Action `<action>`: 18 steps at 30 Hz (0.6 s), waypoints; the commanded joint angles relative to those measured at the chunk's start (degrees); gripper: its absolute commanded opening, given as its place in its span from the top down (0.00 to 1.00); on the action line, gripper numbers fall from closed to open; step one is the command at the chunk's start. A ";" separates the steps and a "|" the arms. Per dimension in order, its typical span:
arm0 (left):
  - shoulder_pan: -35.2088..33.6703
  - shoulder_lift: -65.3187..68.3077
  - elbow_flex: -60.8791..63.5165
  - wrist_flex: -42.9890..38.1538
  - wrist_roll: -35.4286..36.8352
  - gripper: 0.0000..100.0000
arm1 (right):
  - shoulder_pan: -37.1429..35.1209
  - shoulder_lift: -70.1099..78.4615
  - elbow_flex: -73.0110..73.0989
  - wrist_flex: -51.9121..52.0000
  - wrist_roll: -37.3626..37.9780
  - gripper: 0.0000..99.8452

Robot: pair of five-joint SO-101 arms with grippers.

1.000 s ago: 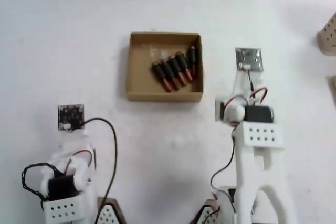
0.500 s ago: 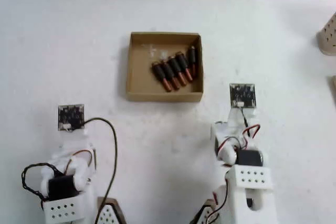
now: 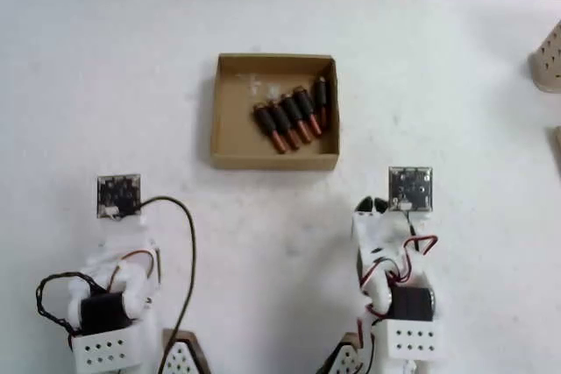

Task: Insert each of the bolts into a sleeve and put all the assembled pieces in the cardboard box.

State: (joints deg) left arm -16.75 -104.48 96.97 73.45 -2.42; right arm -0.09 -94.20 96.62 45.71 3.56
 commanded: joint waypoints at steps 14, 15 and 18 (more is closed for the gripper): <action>-0.31 -0.31 0.00 0.26 -0.62 0.98 | -0.66 -8.57 0.26 22.55 0.09 0.98; -0.31 -0.31 0.00 0.26 -0.62 0.98 | -0.66 -8.57 0.26 23.60 0.09 0.98; -0.31 -0.31 0.00 0.26 -0.62 0.98 | -0.66 -8.66 0.18 24.84 0.09 0.98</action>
State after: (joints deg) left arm -16.75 -104.48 96.97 73.45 -2.42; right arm -0.35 -102.29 96.70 69.54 3.56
